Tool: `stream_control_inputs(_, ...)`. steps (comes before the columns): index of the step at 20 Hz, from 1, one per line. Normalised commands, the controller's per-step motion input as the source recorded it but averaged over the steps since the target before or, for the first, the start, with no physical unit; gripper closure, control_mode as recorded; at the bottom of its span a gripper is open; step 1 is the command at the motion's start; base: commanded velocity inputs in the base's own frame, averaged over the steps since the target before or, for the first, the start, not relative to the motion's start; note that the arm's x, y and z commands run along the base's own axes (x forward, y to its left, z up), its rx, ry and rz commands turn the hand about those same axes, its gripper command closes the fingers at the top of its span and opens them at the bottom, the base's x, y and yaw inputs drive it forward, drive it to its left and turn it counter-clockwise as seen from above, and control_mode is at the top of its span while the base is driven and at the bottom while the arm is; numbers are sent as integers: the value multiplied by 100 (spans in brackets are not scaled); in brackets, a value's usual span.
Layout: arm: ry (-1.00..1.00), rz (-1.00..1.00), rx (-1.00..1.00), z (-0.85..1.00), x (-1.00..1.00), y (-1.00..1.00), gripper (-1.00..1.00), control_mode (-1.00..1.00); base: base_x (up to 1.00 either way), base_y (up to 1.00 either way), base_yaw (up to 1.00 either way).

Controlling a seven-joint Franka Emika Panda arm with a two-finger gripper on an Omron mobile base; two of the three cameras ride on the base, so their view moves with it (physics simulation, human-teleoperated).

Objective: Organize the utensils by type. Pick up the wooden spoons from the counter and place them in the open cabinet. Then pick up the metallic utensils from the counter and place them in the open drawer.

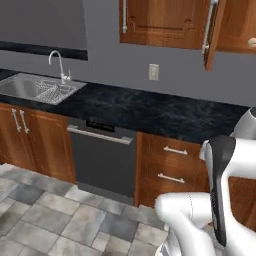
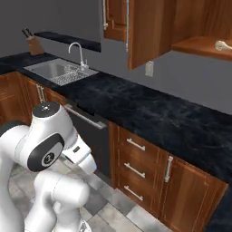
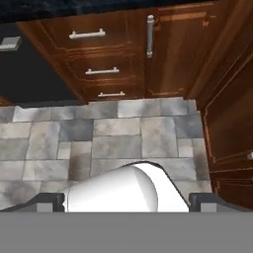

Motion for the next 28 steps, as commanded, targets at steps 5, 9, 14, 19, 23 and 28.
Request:
stream_control_inputs(5, 0, 0, 0, 0, 0, 0, -100, 100, -23, 35, 100)
stream_control_inputs(9, 0, 0, 0, 0, 0, 0, -100, 100, 4, 33, 97)
stream_control_inputs(14, 0, 0, 0, 0, 0, 0, -100, 100, 66, 11, 72)
stream_control_inputs(19, 0, 0, 0, 0, 0, 0, -100, 100, 100, 1, 39)
stream_control_inputs(23, 0, 0, 0, 0, 0, 0, -100, 100, 100, 0, 20)
stream_control_inputs(28, 0, 0, 0, 0, 0, 0, -100, 100, 100, -7, 7)
